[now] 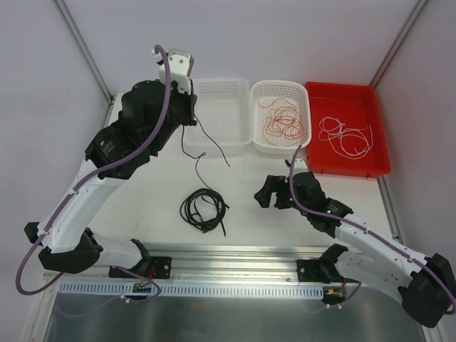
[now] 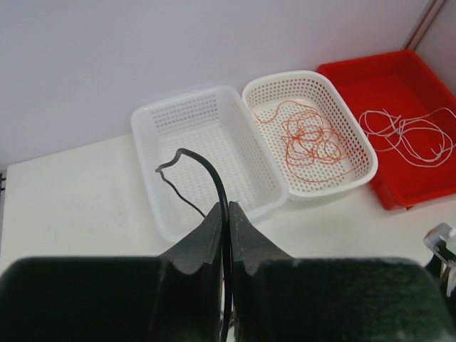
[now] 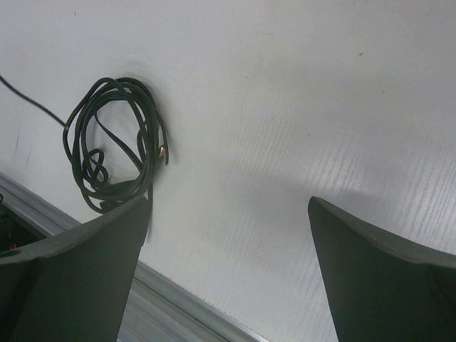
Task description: Untangle the cables
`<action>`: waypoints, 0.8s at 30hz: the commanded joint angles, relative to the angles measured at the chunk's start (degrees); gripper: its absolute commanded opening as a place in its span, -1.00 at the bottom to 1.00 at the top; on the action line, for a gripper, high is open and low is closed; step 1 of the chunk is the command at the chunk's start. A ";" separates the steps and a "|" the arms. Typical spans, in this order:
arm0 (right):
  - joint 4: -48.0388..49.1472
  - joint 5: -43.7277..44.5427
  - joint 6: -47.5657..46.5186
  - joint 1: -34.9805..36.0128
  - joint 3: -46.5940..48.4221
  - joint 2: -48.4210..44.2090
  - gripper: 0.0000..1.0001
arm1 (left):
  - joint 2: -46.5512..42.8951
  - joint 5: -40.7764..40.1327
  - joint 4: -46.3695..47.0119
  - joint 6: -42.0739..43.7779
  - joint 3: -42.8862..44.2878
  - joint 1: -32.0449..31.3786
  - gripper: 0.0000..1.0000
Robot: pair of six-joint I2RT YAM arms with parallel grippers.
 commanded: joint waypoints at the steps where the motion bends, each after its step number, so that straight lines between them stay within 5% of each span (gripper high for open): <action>1: 1.42 -0.44 -0.84 0.47 0.06 -1.36 0.98 | 2.27 2.15 6.58 5.39 5.90 4.04 -0.91; 13: -5.08 -1.58 -2.24 0.56 1.81 -8.04 0.98 | 23.09 11.13 20.89 12.61 25.77 15.13 -0.87; 24: -8.34 -1.75 -5.50 0.47 3.93 -7.35 0.98 | 37.94 16.40 38.48 9.71 23.67 22.60 -0.88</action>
